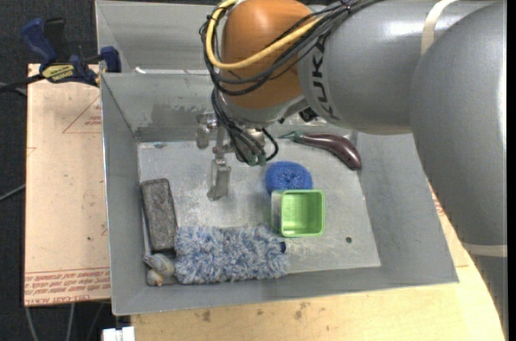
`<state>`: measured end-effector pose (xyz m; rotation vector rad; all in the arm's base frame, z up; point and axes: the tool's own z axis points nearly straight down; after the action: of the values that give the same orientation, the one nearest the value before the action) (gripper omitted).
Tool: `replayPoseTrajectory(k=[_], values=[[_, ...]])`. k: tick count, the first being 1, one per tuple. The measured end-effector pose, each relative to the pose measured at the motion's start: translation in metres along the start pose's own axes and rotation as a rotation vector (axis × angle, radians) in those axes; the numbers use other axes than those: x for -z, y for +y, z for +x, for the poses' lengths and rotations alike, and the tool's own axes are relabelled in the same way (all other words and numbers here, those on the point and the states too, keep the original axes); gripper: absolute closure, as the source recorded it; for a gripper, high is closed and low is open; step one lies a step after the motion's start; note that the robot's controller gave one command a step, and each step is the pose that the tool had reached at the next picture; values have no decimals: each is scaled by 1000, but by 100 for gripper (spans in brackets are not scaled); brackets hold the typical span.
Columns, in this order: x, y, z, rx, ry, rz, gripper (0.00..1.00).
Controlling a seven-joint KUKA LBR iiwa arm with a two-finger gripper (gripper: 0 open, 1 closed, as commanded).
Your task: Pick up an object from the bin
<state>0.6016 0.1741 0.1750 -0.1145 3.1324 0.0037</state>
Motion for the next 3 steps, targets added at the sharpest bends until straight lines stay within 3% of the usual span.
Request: replayPoseTrajectory(k=[1, 2, 3], values=[[-11, -3, 8, 24, 2, 0, 0], [-3, -36, 25, 83, 15, 4, 0], [-44, -47, 38, 144, -2, 0, 0]])
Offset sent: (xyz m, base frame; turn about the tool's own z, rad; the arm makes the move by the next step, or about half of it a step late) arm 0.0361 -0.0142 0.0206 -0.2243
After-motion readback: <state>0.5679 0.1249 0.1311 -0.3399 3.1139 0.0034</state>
